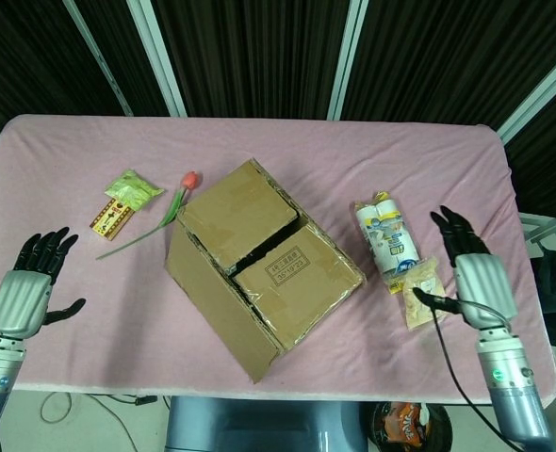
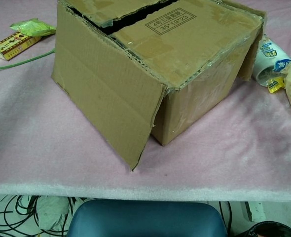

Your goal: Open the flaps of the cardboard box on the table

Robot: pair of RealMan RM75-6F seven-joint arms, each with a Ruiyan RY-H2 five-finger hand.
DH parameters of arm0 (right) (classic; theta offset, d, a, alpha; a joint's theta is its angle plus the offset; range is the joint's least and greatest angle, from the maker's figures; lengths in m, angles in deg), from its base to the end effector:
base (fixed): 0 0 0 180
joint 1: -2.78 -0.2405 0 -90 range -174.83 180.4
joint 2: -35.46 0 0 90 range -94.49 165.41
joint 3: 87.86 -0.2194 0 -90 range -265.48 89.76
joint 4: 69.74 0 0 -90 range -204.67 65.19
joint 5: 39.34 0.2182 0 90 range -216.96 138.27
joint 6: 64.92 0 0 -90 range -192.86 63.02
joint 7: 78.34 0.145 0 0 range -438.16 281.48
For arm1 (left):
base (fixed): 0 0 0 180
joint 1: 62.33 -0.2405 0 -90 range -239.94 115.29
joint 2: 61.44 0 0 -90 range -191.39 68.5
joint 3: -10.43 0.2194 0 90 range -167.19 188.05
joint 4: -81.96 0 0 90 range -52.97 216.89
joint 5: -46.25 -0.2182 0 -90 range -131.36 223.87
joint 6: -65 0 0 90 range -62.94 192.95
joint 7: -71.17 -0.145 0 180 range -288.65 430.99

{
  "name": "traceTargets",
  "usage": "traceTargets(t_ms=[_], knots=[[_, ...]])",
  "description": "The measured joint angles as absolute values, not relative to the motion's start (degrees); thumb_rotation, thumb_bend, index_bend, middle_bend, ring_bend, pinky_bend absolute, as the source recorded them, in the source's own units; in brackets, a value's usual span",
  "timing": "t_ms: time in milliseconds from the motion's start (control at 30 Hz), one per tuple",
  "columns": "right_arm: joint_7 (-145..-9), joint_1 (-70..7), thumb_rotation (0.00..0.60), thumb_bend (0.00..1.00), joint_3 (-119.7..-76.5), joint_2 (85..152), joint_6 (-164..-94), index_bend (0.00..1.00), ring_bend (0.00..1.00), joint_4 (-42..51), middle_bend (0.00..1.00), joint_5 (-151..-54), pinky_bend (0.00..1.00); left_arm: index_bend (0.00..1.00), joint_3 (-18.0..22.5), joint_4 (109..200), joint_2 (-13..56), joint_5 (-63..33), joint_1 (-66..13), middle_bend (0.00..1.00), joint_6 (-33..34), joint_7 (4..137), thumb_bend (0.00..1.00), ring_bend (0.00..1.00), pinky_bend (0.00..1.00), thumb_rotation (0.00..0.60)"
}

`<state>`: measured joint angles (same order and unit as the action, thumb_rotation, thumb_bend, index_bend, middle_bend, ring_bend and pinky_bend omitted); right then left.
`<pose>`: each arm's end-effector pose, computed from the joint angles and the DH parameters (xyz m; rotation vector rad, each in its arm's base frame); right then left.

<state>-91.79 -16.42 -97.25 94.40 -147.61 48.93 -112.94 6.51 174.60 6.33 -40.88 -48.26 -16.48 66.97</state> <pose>-0.1557 -0.2376 0.1408 1.3777 -0.9425 1.1364 -0.2390 0.2241 0.1097 -1.5263 -0.8179 -1.0082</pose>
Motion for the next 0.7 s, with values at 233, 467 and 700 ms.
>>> traceTargets(t_ms=[233,467,700], knots=[[-93.93,-8.27,0.584,0.20,-91.07,95.56,-154.62,0.00,0.00,36.98,0.00,-119.34,0.21,0.00,6.32,178.13,5.56,-40.47,-47.65,0.00,-15.35,63.34,0.13,0.00,0.00,0.600],[-88.80,-6.20,0.600,0.20,-90.50,99.10,-157.22,0.00,0.00,28.95,0.00,-122.85,0.21,0.00,4.13,184.61,3.47,-38.77,-43.92,0.00,-10.23,60.50,0.17,0.00,0.00,0.600],[-84.63,-5.58,0.600,0.20,-90.50,102.00,-157.20,0.00,0.00,23.65,0.00,-125.69,0.21,0.00,-1.86,194.38,-0.66,-27.21,-34.88,0.00,3.22,59.46,0.40,0.00,0.01,0.600]])
